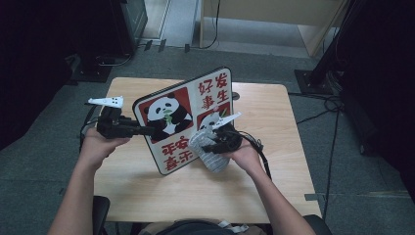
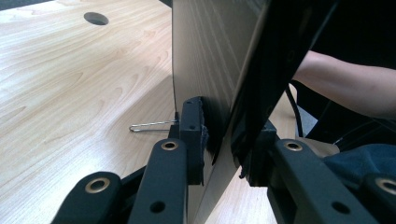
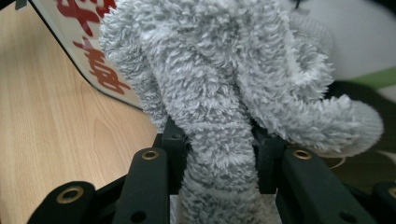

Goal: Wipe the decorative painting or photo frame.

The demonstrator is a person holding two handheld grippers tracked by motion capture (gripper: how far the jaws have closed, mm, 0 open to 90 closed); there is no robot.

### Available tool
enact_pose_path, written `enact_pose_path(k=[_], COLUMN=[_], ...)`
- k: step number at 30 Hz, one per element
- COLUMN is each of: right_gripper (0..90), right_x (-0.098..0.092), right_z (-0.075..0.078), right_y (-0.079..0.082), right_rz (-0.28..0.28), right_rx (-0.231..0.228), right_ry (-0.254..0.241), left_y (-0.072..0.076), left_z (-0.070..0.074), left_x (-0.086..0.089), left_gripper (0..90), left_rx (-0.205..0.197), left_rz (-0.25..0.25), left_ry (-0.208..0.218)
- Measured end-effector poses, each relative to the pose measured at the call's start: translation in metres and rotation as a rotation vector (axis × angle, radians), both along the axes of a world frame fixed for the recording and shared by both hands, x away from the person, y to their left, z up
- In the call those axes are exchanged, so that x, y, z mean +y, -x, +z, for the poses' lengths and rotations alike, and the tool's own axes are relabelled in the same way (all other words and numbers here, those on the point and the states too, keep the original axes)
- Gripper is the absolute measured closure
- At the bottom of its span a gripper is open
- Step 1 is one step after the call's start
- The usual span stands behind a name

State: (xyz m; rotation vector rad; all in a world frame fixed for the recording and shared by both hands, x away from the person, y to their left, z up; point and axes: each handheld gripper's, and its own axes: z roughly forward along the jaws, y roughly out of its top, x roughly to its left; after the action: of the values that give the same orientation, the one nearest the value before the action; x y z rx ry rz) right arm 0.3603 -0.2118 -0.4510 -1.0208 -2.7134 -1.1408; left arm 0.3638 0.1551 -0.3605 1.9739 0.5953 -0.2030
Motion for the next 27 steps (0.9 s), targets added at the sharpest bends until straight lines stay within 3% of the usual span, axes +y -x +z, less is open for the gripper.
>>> enact_pose_path(k=[10,16,21,27], right_gripper=[65.6,65.7,66.5,68.0], right_x=[0.000,0.000,0.001,-0.001], right_z=[-0.020,-0.026,-0.023,-0.018], right_y=[0.004,0.005,0.007,0.007], right_rz=[0.014,0.032,0.030,0.020], right_rx=[0.039,0.036,0.036,0.076], right_ry=[0.024,0.022,0.039,0.037], left_y=[0.000,0.000,0.000,0.000], left_z=[0.000,0.000,-0.001,-0.001], left_x=[-0.001,-0.001,0.000,0.000], left_gripper=[73.9,73.8,73.7,73.7], left_rx=[0.000,0.003,0.005,0.005], left_rz=[0.000,0.001,0.004,0.002], left_ry=[0.002,0.004,0.006,0.007])
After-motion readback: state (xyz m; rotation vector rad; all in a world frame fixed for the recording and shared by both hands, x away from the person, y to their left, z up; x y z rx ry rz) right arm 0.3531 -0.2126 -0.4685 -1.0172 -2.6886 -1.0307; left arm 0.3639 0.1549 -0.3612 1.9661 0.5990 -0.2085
